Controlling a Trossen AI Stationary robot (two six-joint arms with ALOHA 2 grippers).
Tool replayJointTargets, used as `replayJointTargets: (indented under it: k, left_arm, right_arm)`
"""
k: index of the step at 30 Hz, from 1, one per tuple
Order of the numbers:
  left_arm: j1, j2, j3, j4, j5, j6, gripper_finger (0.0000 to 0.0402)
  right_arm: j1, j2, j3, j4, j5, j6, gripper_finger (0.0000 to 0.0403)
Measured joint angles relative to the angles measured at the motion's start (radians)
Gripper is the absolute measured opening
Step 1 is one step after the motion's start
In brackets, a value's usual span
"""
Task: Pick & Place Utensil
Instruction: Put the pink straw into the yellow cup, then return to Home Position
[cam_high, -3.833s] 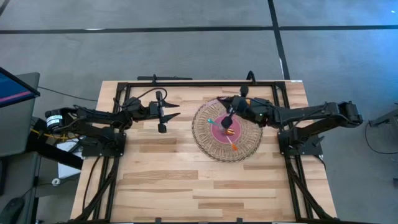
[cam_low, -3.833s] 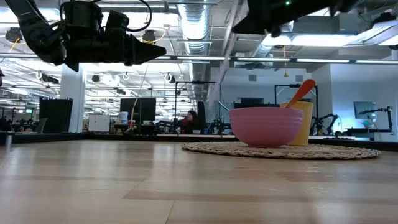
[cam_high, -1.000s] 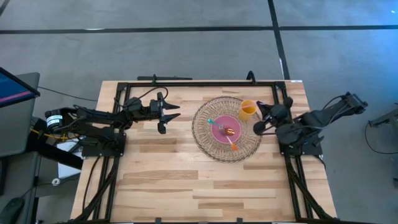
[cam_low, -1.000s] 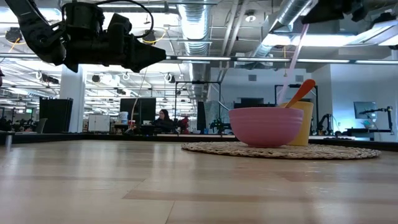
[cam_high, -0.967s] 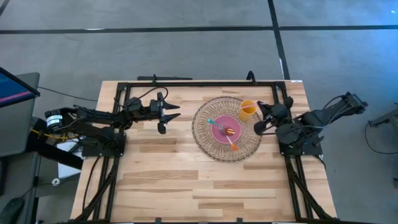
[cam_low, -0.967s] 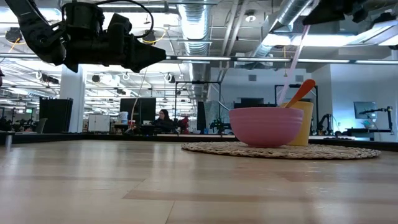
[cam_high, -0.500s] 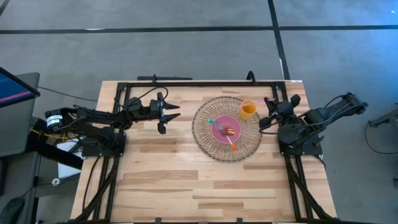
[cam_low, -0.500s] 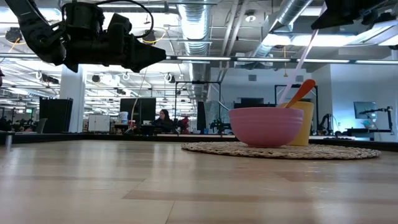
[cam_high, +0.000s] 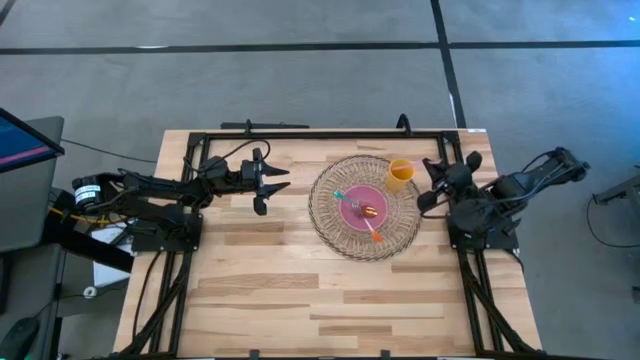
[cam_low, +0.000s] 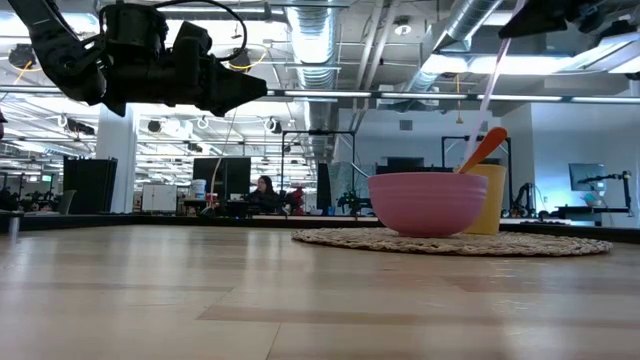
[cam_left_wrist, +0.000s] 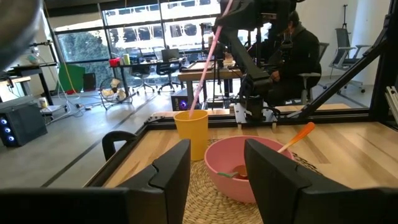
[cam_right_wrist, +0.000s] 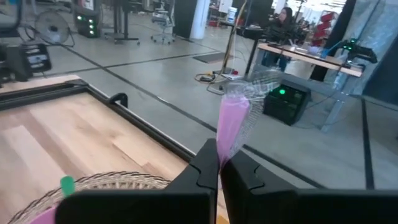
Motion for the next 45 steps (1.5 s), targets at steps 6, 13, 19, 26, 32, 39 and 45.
replayJointTargets:
  k: [6,13,19,26,32,39,45]
  left_arm:
    - [0.0,0.0,0.0,0.0,0.0,0.0,0.0152]
    - [0.0,0.0,0.0,0.001,0.0,0.002,0.0152]
    - [0.0,0.0,0.0,0.013,0.0,0.041,0.0152]
    - [0.0,0.0,0.0,0.024,0.0,0.064,0.0152]
    - [0.0,0.0,0.0,0.031,0.0,0.064,0.0152]
    - [0.0,0.0,0.0,0.038,0.0,0.064,0.0152]
    - [0.0,0.0,0.0,0.039,0.0,0.064,0.0152]
  right_arm:
    - [0.005,0.0,0.0,-0.013,-0.132,0.044,0.0]
    - [-0.059,0.008,-0.044,-0.053,-0.181,0.063,0.0013]
    - [-0.114,0.025,-0.046,-0.037,-0.188,0.069,0.0066]
    - [-0.154,0.042,-0.046,-0.027,-0.207,0.069,0.0111]
    - [-0.181,0.042,-0.046,-0.022,-0.236,0.072,0.0129]
    - [-0.241,0.042,-0.046,0.077,-0.212,-0.028,0.0141]
    - [-0.302,0.043,-0.046,0.322,-0.21,-0.155,0.0137]
